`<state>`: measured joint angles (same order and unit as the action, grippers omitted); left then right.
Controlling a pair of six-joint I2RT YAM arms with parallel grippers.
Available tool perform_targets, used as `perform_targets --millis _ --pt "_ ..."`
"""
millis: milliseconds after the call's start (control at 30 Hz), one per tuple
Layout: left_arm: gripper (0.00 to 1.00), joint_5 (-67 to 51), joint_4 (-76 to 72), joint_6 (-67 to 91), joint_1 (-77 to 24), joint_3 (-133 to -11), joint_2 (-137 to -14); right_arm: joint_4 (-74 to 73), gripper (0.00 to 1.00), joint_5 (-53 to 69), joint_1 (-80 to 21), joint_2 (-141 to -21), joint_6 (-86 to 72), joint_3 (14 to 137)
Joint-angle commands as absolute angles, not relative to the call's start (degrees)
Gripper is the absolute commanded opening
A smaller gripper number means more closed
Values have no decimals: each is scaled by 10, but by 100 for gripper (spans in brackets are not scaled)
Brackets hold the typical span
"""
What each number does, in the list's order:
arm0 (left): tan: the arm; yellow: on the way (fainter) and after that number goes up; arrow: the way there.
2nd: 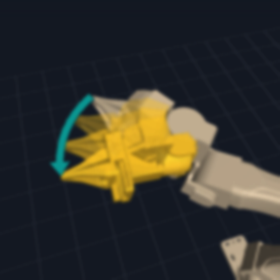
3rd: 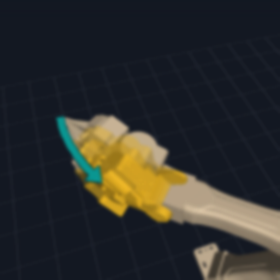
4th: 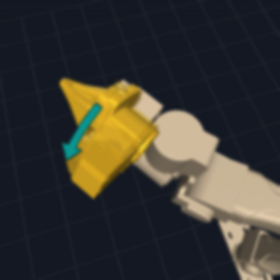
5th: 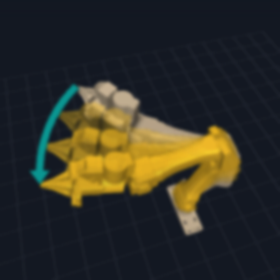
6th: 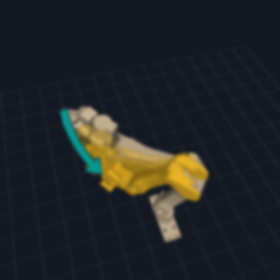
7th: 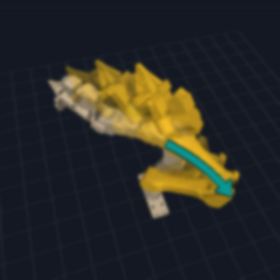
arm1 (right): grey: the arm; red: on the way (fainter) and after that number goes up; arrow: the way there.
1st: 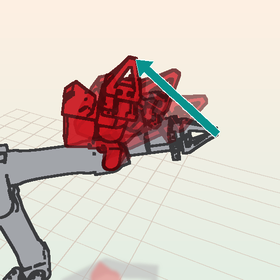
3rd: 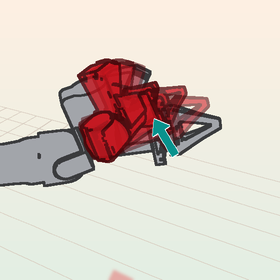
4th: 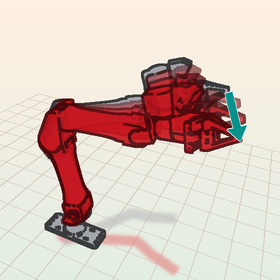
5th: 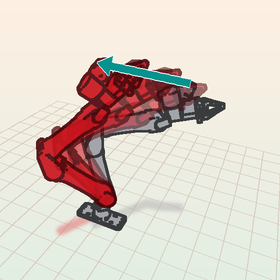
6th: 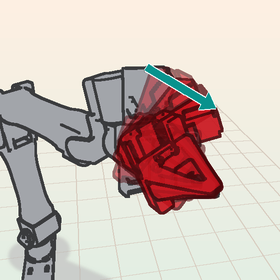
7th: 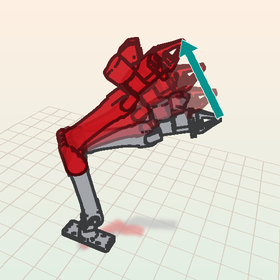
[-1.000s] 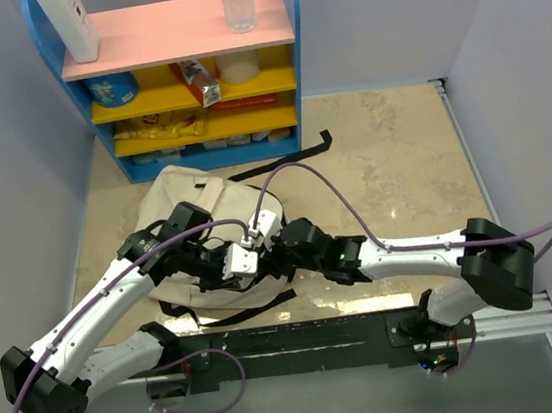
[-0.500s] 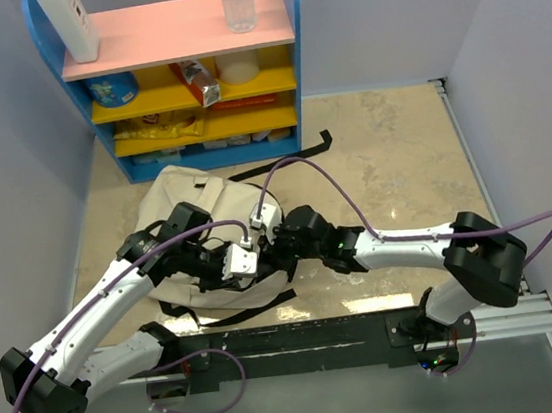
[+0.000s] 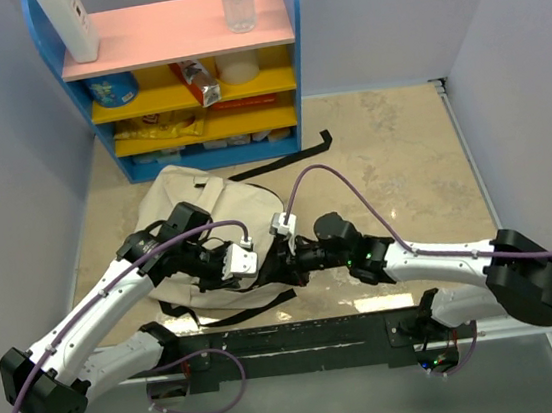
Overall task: Pack the student bag
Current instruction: Adjust the student bag at the center of the board.
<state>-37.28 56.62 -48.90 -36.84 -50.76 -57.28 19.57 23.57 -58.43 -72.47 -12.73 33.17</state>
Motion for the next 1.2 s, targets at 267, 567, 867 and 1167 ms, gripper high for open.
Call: perform_targets --millis 267,567,867,1167 --pt "25 -383 558 -480 -376 -524 -573 234 15 264 -611 -740 -154 334" --pt "26 -385 541 -470 -383 -525 -586 156 33 59 -706 -737 -110 354" --pt "25 -374 544 -469 -383 -515 -573 120 34 -11 -711 -737 -63 387" --pt "25 -367 548 -473 -383 -502 -561 104 10 -9 -720 -736 -65 407"
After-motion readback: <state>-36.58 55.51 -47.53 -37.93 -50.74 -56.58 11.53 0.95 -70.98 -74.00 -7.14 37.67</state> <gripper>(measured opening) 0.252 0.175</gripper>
